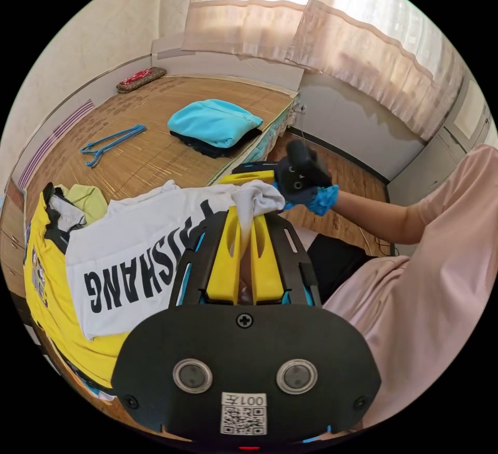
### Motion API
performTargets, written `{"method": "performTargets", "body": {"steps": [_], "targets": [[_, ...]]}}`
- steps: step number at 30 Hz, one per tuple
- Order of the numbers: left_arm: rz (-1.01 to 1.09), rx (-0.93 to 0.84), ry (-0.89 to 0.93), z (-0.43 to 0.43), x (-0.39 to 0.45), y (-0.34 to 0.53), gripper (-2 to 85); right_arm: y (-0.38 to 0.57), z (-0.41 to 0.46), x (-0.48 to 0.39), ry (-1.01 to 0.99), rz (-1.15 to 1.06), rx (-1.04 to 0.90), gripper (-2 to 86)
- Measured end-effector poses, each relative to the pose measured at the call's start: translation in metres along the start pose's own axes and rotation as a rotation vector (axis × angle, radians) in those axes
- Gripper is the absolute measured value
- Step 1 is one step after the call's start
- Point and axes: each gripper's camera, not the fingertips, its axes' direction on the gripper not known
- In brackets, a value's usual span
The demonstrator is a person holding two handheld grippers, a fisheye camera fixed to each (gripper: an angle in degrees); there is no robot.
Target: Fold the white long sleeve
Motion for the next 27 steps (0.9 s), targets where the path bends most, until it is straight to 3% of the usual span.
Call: {"method": "performTargets", "body": {"steps": [4,10,15,20,27], "targets": [[0.011,0.006,-0.006,-0.020,-0.001,0.013,-1.1,-0.011,0.008,-0.001,-0.023,-0.087,-0.053,5.3],[0.073,-0.048,0.045,-0.061,0.002,0.046,-1.1,-0.013,-0.047,0.002,-0.241,-0.212,0.003,3.5],[0.083,-0.021,0.194,-0.096,0.008,0.080,-1.0,-0.018,-0.102,-0.004,-0.372,-0.351,-0.001,2.8],[0.071,-0.010,0.230,-0.109,0.009,0.106,-1.1,-0.035,-0.120,-0.013,-0.361,-0.435,-0.016,2.4],[-0.048,0.068,0.154,-0.108,-0.015,0.132,-1.0,-0.075,-0.079,-0.008,-0.319,-0.463,-0.052,2.1]]}}
